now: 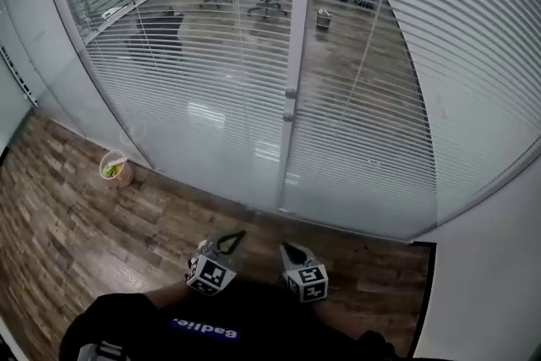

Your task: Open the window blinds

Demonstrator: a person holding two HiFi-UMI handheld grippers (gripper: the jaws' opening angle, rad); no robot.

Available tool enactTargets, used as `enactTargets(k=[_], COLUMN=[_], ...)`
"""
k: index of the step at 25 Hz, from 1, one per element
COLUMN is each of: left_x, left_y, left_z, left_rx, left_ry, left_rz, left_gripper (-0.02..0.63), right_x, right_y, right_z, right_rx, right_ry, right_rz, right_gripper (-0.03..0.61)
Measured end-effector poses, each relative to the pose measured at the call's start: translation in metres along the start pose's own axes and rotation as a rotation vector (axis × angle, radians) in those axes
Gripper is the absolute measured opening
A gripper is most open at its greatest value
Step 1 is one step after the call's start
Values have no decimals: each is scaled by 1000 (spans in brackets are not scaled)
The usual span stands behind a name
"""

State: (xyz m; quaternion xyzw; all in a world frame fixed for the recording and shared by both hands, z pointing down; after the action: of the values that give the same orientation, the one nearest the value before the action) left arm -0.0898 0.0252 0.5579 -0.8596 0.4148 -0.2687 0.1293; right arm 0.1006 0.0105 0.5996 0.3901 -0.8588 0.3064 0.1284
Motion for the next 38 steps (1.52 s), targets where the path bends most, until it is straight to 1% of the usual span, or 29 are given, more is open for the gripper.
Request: enactTargets(k=[3, 7, 11, 13, 17, 19, 21, 23, 25, 27, 30, 34, 38], left_x=[-3, -3, -15, -30, -61, -72, -80, -86, -90, -93, -99, -107, -99], left_y=[-5, -15, -12, -9, -7, -2, -2, -9, -21, -30, -18, 5, 2], left_z=[1, -4, -12, -17, -43, -52, -57, -63, -67, -71, -62, -43, -32], left_rx=[-12, 11, -17, -48, -69, -98, -114, -98, -76, -67, -56, -109, -90], left_ry=[-19, -57, -96, -111, -130, -136, -150, -177, -208, -219, -231, -234, -258], left_rz=[-9, -74, -109, -120, -147, -173, -212, -259, -302, -333, -316, -281, -265], left_gripper=[0, -2, -2, -2, -2, -1, 0, -2, -1, -2, -2, -2, -2], right_x=[-5, -12, -12, -9, 3, 8, 7, -1, -13, -20, -22, -18, -31], right_y=[5, 10, 21, 38, 81, 97, 113, 126, 135, 138, 144, 148, 132], right_z=[0, -4, -5, -12, -33, -36, -40, -51, -63, -69, -60, -38, -30], right_rx=[-29, -17, -16, -22, -45, -42, -62, -83, -72, -60, -82, -119, -158], right_ry=[-11, -25, -40, -32, -17, -10, -18, -42, -70, -107, -140, -168, -250], right_rz=[-4, -26, -69, -69, -46, -48, -45, -50, -67, -85, -81, -72, -93], right_gripper=[8, 5, 3, 3, 3, 3, 3, 3, 3, 3, 3, 3, 3])
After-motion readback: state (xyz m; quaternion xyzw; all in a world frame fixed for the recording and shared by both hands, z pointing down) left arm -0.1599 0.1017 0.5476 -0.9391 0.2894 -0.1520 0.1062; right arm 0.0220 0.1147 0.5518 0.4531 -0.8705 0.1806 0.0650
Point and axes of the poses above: the fingertips, and each gripper's own axes: x forward along the fingers, y to its left, z out of its top, the point moved 8 cm from there along -x, backward along the fingers, and after that the axes turned 13 degrees about x, right-handed, at the moved point
